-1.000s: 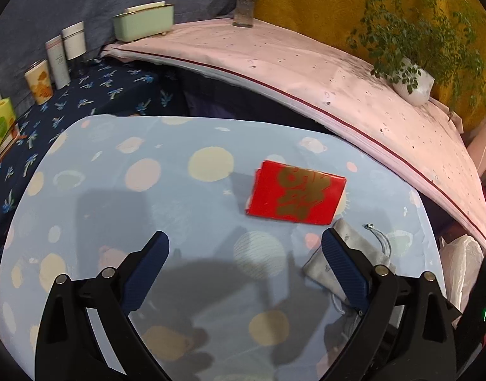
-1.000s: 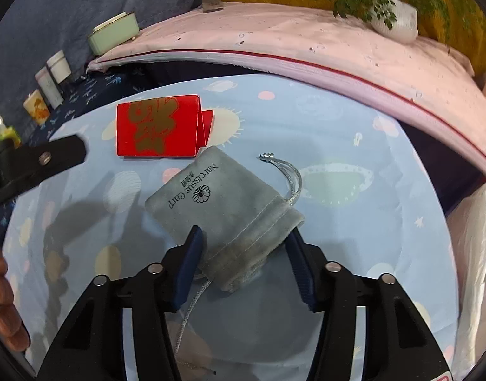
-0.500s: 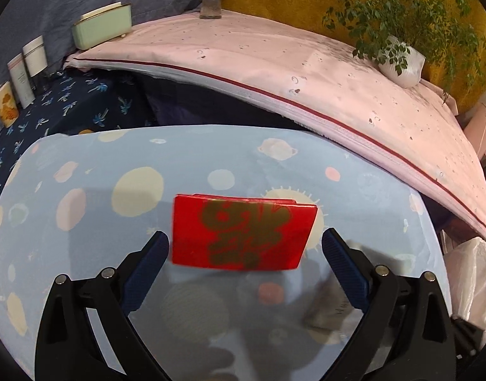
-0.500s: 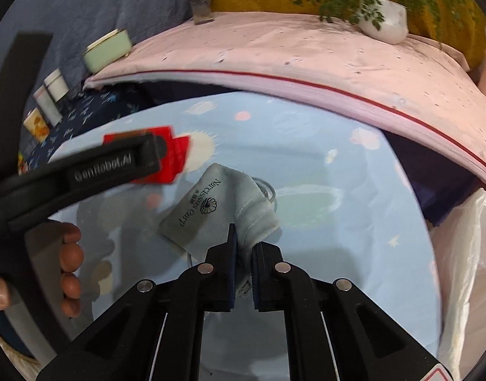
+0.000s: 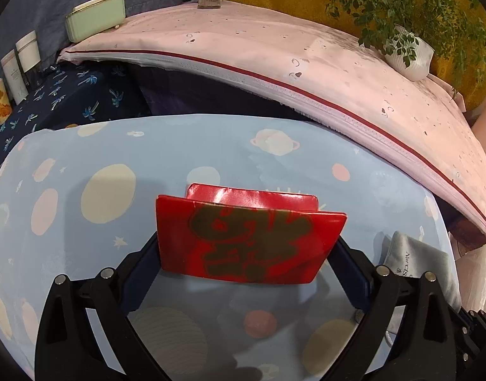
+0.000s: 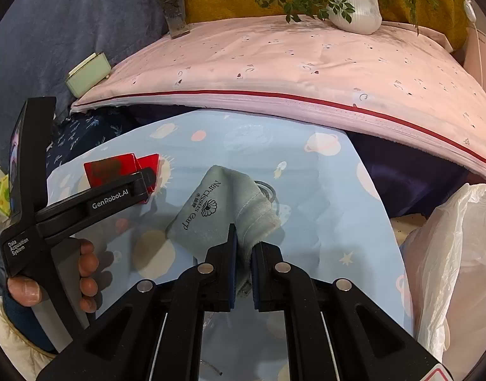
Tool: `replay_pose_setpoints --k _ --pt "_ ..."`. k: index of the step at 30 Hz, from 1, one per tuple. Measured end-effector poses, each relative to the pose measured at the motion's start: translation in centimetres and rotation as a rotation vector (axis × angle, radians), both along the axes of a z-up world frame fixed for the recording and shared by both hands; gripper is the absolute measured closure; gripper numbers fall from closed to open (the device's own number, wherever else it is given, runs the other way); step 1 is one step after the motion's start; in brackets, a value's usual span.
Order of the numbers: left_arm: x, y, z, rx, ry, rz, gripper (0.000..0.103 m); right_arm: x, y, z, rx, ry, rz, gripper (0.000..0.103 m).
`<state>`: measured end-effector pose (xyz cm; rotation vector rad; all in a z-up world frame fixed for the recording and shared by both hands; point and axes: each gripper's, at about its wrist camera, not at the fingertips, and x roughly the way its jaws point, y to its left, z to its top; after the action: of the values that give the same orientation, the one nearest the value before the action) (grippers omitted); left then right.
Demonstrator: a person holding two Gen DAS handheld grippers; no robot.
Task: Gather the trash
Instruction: 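Grasp the red packet with the left tool while the right tool grasps the grey drawstring pouch, then lift the red packet and grey pouch and carry them over the bin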
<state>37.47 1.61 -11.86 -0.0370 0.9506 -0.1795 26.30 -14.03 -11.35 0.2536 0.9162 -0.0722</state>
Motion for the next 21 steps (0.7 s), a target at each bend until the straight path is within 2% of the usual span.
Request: replay_pose_setpoints --k 10,21 --pt "-1.5 -0.9 1.4 -0.012 -0.014 -0.025 0.015 -0.6 -0.4 1.0 0.012 -0.021 -0.014 0.096" --pt "-6.1 -3.1 6.9 -0.039 -0.063 -0.073 0.015 -3.9 -2.4 5.7 0.021 -0.114 -0.062 0.096"
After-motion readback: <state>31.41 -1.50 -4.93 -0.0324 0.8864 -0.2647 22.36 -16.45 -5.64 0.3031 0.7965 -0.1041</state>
